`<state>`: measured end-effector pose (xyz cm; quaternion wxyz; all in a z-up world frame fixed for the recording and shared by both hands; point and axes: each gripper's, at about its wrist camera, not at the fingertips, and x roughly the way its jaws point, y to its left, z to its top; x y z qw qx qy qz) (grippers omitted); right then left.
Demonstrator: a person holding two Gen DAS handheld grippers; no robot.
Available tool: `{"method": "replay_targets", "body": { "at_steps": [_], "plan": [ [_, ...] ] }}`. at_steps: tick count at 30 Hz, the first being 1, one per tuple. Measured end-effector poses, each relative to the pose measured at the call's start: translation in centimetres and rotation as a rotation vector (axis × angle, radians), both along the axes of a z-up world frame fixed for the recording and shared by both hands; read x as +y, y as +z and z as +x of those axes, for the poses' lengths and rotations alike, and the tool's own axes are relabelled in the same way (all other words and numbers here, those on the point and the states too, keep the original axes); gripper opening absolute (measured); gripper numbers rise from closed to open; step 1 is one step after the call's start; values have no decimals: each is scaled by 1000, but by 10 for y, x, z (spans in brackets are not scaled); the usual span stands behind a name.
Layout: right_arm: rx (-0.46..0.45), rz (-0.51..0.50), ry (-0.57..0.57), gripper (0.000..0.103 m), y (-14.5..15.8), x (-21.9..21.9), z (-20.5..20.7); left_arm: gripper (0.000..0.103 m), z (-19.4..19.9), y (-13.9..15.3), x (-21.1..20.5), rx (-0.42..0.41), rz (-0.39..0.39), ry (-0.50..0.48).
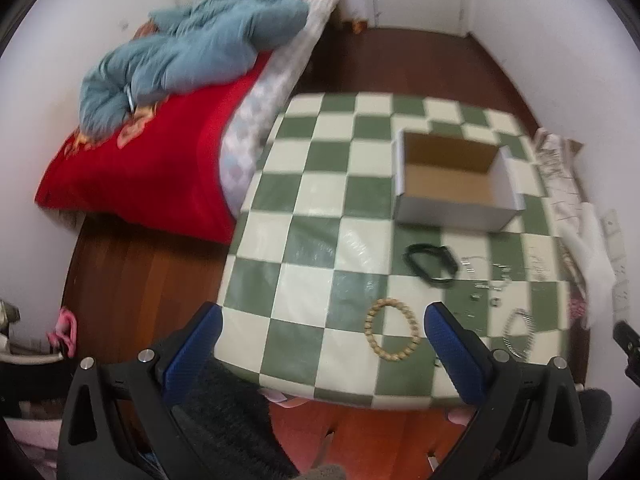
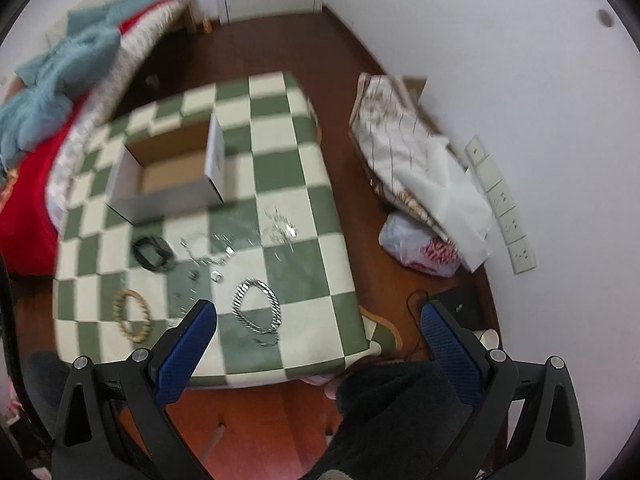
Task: Organize jewelry
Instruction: 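Move the right gripper down toward the thick silver curb chain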
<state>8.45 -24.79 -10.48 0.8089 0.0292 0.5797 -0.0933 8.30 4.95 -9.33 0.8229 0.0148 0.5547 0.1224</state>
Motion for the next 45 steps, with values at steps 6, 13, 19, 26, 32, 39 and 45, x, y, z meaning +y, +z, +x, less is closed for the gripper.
{"method": "replay_targets", "body": {
  "at_steps": [6, 13, 19, 26, 32, 39, 45],
  "plan": [
    [129, 72, -17, 95, -85, -9, 28, 102, 22, -87, 11, 199, -50, 29],
    [236, 64, 19, 77, -147, 9, 33, 86, 25, -138, 2, 311, -111, 0],
    [269, 63, 25, 65, -168, 11, 35, 72, 23, -159, -10, 365, -156, -11],
    [291, 58, 41, 48, -174, 12, 40, 69, 25, -164, -9, 379, -173, 3],
    [279, 100, 42, 33, -174, 12, 40, 46, 31, -173, -3, 374, -202, 14],
    [265, 96, 60, 26, -174, 19, 39, 27, 33, -160, -10, 350, -191, -1],
    [290, 126, 72, 30, -176, 17, 36, 30, 25, -101, -34, 186, -195, -57]
  ]
}}
